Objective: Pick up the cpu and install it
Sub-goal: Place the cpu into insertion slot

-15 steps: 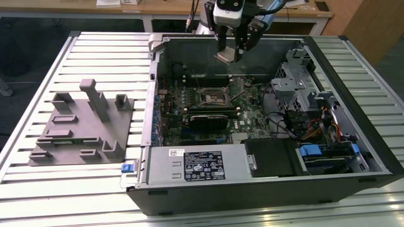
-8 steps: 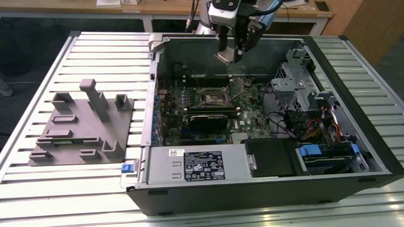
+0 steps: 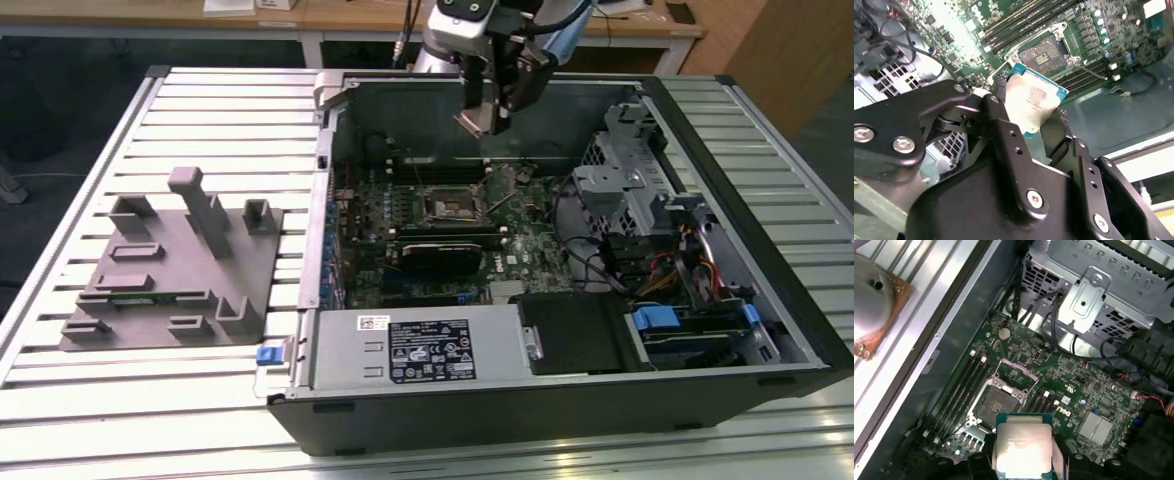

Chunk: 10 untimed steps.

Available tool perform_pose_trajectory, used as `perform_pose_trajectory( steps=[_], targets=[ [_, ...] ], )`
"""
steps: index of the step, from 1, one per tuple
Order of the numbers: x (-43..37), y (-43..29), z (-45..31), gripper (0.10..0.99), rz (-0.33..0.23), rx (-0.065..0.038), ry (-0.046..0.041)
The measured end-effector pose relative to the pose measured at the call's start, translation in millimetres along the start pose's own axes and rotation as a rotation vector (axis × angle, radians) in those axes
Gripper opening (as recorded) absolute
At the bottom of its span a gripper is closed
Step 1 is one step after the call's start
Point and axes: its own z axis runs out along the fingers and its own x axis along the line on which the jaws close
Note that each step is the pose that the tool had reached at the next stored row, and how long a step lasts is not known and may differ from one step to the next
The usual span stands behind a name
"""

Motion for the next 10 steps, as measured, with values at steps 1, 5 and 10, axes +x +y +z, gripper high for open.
perform_pose_trajectory(
  steps=[1, 5, 10],
  targets=[
    [0.0, 0.0, 0.2, 0.529, 0.016, 0.000, -0.0010],
    [0.0, -0.1, 1.0, 0.529, 0.087, 0.001, -0.0055],
    [0.1, -0.1, 2.0, 0.529, 0.174, 0.003, -0.0111]
  ],
)
